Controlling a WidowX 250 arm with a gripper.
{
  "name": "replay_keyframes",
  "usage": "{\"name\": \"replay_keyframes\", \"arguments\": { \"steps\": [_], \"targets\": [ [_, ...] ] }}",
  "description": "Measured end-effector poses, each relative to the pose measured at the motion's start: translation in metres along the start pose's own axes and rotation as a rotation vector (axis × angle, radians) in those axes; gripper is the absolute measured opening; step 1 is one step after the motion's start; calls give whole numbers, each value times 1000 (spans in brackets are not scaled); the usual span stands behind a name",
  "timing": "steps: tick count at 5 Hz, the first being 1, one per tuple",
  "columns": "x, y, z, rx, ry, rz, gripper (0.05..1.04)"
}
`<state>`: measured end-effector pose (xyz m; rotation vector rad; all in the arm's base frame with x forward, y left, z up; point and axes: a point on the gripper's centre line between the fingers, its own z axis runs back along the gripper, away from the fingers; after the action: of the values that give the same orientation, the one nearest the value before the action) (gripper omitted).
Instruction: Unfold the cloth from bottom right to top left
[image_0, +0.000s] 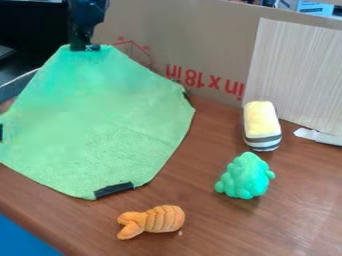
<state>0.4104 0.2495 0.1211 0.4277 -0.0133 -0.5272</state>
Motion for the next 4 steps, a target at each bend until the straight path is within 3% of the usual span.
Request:
{"name": "replay_keyframes", "arguments": {
  "steps": [1, 2, 3, 4],
  "targets": [
    [6, 3, 1, 4, -39, -79, 71],
    [4, 5, -15, -44, -50, -66, 205],
    [-1, 10, -12, -56, -47, -62, 450],
    [-2, 3, -17, -123, -44, -44, 754]
  ]
}}
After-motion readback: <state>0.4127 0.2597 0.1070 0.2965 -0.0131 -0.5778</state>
